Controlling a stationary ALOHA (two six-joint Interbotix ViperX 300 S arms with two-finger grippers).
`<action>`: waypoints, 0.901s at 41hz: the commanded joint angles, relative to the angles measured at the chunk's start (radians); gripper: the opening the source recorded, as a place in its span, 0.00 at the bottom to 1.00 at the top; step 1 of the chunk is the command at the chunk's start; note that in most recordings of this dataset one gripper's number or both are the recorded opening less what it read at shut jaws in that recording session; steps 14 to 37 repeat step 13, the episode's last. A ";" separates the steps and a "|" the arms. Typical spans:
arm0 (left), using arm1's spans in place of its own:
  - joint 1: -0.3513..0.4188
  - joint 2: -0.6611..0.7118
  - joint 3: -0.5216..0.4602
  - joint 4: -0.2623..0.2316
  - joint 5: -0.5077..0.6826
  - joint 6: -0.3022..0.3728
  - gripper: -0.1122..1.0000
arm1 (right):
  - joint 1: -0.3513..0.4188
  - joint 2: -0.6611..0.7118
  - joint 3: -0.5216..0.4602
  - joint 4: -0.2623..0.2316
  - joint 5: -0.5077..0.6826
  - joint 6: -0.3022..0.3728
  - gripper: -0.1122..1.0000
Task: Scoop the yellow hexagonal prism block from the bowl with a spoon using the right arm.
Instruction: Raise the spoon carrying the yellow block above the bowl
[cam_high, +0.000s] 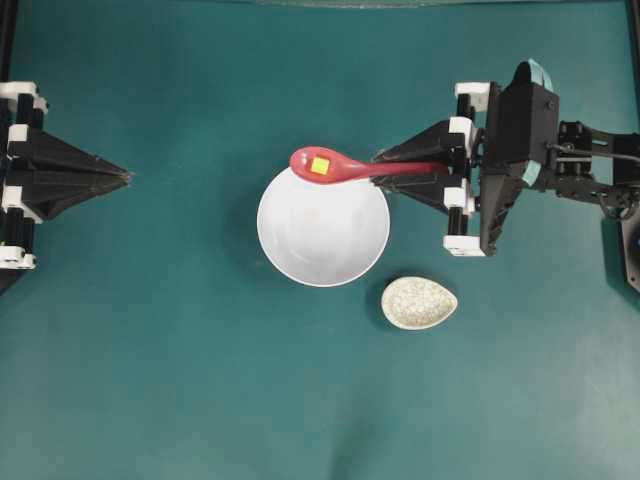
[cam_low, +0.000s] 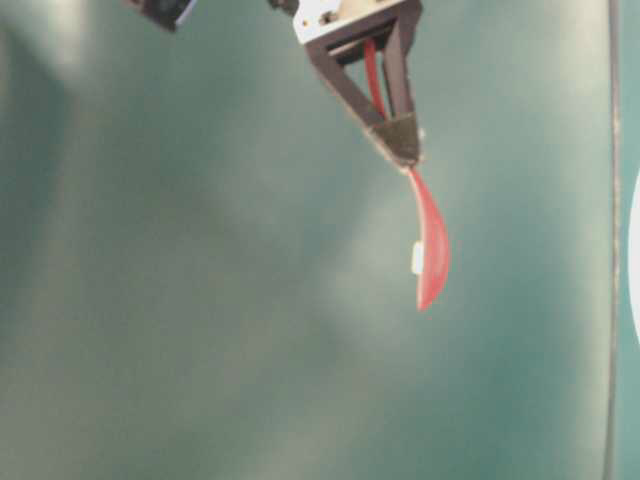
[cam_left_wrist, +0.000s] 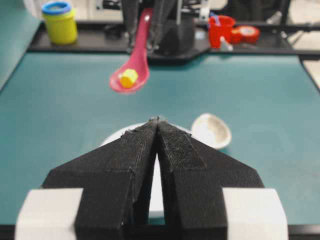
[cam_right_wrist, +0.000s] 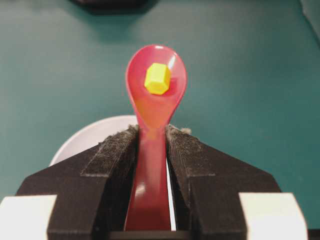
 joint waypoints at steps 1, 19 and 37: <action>0.003 0.009 -0.017 0.003 -0.008 0.000 0.12 | 0.002 -0.020 -0.011 -0.003 -0.008 -0.002 0.33; 0.002 0.008 -0.018 0.003 -0.008 0.000 0.12 | 0.002 -0.020 -0.011 -0.003 -0.012 0.003 0.33; 0.002 0.008 -0.018 0.003 -0.008 0.000 0.12 | 0.002 -0.020 -0.011 -0.003 -0.012 0.003 0.33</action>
